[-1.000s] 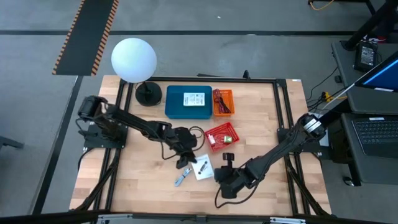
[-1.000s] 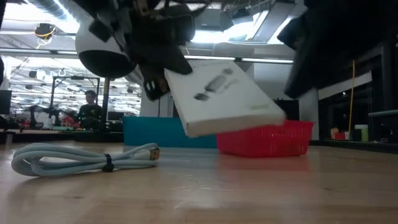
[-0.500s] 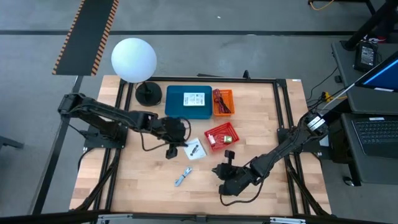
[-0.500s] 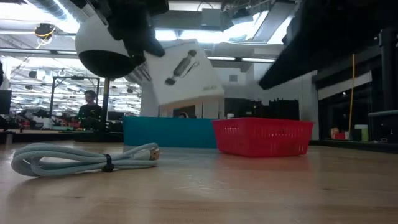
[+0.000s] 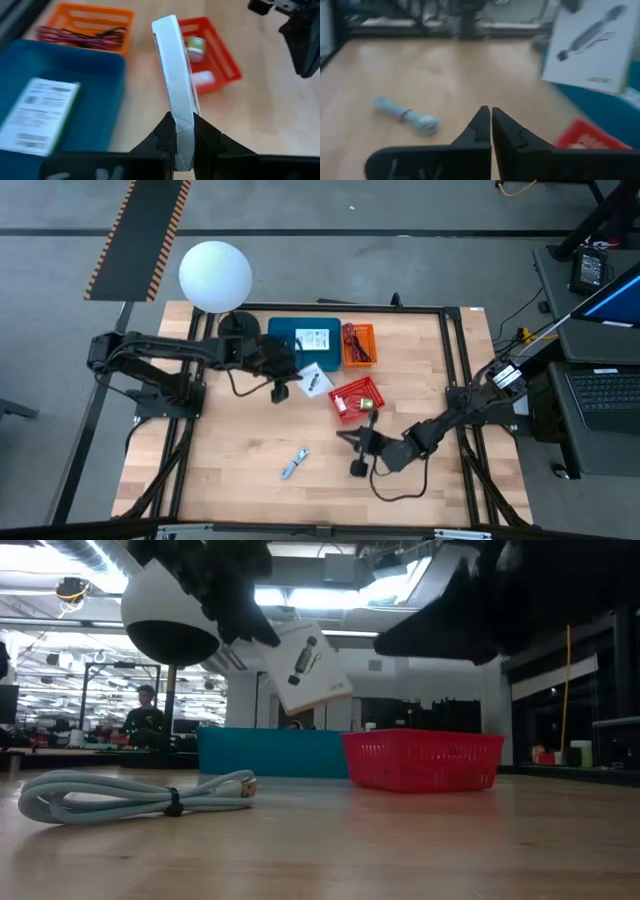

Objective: Pick and place items into bin
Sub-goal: Put the card reader box into the blue bin

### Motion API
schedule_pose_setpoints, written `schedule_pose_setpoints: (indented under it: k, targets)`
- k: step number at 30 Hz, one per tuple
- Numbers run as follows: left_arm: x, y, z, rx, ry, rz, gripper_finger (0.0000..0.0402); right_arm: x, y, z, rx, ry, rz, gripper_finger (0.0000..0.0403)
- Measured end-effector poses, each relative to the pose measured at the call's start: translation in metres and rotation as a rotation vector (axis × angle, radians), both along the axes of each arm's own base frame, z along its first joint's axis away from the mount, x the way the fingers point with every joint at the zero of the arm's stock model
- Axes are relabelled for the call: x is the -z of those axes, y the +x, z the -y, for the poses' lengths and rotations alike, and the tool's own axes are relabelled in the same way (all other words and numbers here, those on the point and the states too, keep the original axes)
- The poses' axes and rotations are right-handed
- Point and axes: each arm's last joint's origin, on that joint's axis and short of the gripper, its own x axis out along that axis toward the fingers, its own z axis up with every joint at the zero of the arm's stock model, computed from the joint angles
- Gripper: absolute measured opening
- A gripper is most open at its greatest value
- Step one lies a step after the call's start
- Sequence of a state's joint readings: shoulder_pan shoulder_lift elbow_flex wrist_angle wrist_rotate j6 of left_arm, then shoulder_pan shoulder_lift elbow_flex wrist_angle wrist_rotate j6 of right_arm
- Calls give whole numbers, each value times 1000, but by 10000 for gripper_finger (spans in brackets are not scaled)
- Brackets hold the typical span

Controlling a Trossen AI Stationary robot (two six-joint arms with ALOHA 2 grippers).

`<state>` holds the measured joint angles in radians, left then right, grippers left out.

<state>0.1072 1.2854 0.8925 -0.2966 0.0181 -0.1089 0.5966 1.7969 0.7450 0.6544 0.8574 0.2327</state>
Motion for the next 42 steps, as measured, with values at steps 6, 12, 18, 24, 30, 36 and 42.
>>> schedule_pose_setpoints:
  k: [6, 12, 18, 24, 30, 36, 42]
  targets:
    - [-6, -6, -34, -97, 42, 40, 26, -6, -5, 16, 83, -68, 148, 0]
    - [-8, -12, -59, -115, 62, 61, 26, -20, -3, 18, 73, -200, 201, 0]
    - [-8, -19, -81, -200, 74, 61, 26, -18, 3, 30, 111, -213, 179, 0]
    - [9, -16, -98, -252, 57, 1, 26, -17, 8, 40, 139, -215, 170, 0]
    - [29, -5, -107, -243, 27, -34, 26, -17, 12, 49, 168, -218, 164, 0]
    - [44, 1, -109, -251, -8, -84, 26, -17, 15, 58, 193, -221, 161, 0]
    - [53, 3, -112, -272, -31, -116, 27, -17, 17, 61, 205, -223, 159, 0]
